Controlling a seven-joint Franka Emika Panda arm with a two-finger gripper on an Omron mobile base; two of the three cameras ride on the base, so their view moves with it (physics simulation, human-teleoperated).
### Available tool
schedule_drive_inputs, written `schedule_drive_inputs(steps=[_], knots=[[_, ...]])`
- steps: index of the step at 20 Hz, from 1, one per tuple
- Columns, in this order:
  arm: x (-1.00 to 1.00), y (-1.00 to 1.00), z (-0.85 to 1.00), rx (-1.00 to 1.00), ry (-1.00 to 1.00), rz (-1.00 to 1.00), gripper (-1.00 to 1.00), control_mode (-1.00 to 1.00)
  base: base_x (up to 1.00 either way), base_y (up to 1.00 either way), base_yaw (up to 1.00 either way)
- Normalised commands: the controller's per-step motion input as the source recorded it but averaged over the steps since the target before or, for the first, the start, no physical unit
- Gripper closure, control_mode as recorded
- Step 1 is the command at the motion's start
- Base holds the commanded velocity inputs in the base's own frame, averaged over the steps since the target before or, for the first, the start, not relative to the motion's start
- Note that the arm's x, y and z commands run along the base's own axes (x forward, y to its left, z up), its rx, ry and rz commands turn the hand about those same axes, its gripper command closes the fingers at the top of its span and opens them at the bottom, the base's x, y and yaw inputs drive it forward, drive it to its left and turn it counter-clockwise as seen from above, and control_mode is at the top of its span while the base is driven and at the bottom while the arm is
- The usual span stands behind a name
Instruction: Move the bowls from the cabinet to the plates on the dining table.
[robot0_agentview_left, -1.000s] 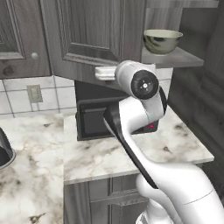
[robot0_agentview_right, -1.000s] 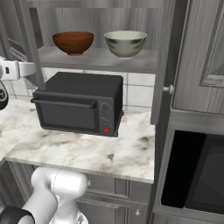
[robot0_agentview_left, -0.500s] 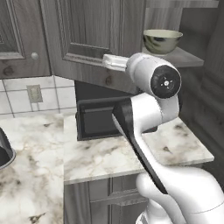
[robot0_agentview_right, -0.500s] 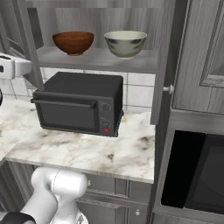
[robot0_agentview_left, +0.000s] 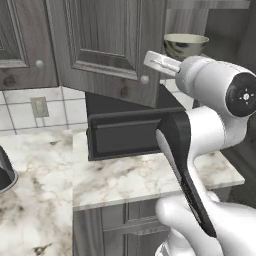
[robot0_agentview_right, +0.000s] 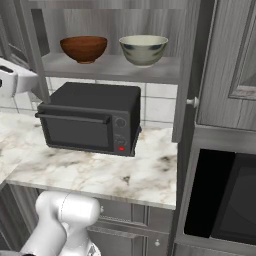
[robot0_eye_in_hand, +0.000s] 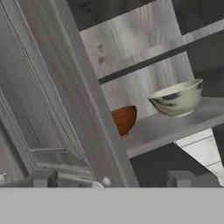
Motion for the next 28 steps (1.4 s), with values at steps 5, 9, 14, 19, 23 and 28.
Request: schedule_drive_inputs(steps=[5,9,14,19,23,28], knots=[[-0.49,-0.51,0.0,0.14,0.0,0.09,-1.0,-1.0,0.0,0.0,0.0],[-0.12,-0.51,0.0,0.12,0.0,0.15,-1.0,-1.0,0.0,0.0,0.0],[0.04,-0.44,-0.07,0.06,0.07,0.21,-1.0,-1.0,0.0,0.0,0.0],[0.12,-0.25,-0.33,0.0,0.14,0.24,-1.0,-1.0,0.0,0.0,0.0],[0.17,-0.12,-0.13,0.0,0.11,0.2,-1.0,-1.0,0.0,0.0,0.0],[0.36,0.0,0.01,0.0,0.01,0.02,-1.0,-1.0,0.0,0.0,0.0]])
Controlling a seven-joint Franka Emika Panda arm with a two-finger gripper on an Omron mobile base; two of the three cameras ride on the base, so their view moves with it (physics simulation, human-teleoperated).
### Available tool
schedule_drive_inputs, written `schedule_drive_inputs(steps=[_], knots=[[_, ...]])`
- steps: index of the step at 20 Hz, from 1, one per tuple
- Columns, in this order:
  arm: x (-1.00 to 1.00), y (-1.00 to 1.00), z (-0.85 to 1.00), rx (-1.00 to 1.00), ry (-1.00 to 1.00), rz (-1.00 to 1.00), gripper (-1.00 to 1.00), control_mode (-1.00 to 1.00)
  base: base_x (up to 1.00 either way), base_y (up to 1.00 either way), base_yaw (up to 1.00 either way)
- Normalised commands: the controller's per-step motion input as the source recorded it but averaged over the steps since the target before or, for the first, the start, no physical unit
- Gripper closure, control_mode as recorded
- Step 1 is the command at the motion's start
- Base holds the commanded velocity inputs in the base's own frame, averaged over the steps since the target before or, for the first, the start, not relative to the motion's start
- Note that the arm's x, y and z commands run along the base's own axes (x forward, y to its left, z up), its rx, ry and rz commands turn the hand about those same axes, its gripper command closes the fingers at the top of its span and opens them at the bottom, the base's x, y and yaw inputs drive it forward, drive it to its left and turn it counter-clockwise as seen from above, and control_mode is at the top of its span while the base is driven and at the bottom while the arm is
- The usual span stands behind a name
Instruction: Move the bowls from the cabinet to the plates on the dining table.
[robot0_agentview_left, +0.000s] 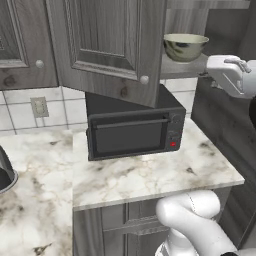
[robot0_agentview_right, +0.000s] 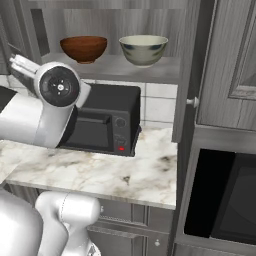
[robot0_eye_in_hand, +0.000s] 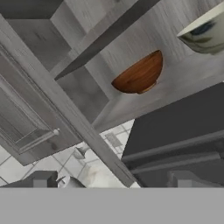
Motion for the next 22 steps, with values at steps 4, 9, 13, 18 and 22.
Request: schedule_drive_inputs(steps=[4,9,13,18,22], knots=[[0.47,0.0,0.0,0.0,0.0,0.0,-1.0,-1.0,0.0,0.0,0.0],[0.53,0.0,0.0,0.0,0.0,0.0,-1.0,-1.0,0.0,0.0,0.0],[0.55,0.0,0.0,0.0,0.0,0.0,-1.0,-1.0,0.0,0.0,0.0],[0.53,0.0,0.0,0.0,0.01,0.0,-1.0,-1.0,0.0,0.0,0.0],[0.36,0.16,0.0,0.0,0.01,0.02,-1.0,-1.0,0.0,0.0,0.0]])
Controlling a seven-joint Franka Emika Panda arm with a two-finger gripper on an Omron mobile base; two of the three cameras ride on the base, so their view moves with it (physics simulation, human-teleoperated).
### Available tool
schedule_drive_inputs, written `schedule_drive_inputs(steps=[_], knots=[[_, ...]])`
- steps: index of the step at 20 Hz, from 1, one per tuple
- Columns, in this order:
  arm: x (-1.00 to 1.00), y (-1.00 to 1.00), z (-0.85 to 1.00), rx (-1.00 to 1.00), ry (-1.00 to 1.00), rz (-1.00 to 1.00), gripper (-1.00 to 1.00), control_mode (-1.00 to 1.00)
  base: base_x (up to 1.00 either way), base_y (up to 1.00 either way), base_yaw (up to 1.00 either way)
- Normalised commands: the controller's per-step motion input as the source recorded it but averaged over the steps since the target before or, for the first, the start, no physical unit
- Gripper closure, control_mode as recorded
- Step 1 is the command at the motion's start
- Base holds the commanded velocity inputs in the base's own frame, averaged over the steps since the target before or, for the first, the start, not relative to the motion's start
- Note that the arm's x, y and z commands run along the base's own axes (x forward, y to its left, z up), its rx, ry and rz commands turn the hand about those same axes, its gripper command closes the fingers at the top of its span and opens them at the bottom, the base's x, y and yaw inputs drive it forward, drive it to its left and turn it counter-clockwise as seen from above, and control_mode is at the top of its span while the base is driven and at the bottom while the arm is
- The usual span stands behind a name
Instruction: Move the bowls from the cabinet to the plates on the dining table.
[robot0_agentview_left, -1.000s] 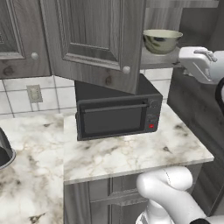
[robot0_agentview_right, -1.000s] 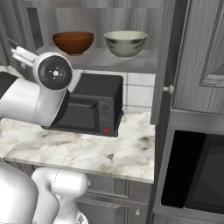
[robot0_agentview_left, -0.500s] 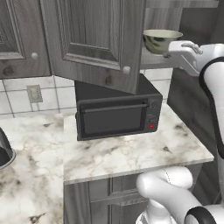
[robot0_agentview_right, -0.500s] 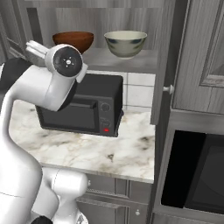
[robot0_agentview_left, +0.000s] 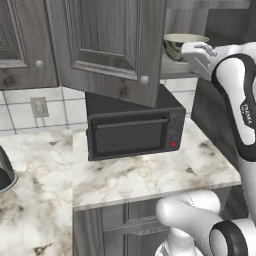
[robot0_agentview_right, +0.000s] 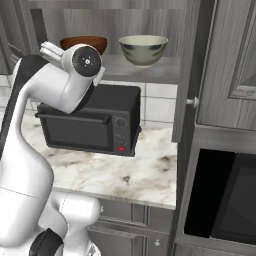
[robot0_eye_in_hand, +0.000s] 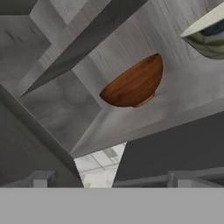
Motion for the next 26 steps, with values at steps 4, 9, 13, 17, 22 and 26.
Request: schedule_drive_inputs(steps=[4,9,13,17,22,26], knots=[[0.35,0.29,0.0,0.0,0.02,0.04,-1.0,-1.0,0.0,0.0,0.0],[0.4,0.24,0.0,0.0,0.01,0.03,-1.0,-1.0,0.0,0.0,0.0],[0.42,0.13,0.0,0.0,0.0,0.01,-1.0,-1.0,0.0,0.0,0.0],[0.23,0.29,0.0,0.0,0.01,0.02,-1.0,-1.0,0.0,0.0,0.0],[0.02,0.46,0.0,0.0,0.0,0.05,-1.0,-1.0,0.0,0.0,0.0],[-0.14,0.5,0.0,0.0,0.0,0.08,-1.0,-1.0,0.0,0.0,0.0]])
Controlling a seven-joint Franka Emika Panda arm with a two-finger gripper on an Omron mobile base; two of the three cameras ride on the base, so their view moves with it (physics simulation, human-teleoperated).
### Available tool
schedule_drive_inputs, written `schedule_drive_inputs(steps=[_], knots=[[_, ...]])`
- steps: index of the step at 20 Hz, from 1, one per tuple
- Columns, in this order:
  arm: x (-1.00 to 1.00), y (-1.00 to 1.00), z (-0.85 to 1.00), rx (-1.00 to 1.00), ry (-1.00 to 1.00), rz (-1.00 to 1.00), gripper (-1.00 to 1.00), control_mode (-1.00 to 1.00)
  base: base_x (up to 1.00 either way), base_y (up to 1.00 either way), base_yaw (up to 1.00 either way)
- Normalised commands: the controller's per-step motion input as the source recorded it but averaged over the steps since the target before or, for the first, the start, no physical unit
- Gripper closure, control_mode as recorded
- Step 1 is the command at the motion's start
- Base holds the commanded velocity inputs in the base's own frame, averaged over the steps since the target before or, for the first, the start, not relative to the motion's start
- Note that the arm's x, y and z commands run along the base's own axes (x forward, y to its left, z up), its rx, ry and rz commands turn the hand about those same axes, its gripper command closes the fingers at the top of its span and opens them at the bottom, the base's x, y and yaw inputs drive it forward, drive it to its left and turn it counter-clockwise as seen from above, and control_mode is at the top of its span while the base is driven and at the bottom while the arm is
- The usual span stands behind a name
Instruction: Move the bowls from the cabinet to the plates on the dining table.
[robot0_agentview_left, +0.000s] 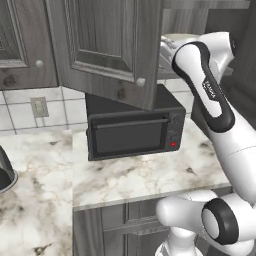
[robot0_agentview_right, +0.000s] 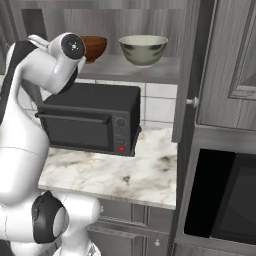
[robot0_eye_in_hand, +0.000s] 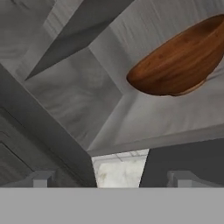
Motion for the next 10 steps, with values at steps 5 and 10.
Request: schedule_drive_inputs(steps=[5,10], knots=[[-0.32,0.5,0.0,0.0,0.0,0.11,-1.0,-1.0,0.0,0.0,0.0],[-0.34,0.63,-0.04,0.0,0.0,0.11,-1.0,-1.0,0.0,0.0,0.0]])
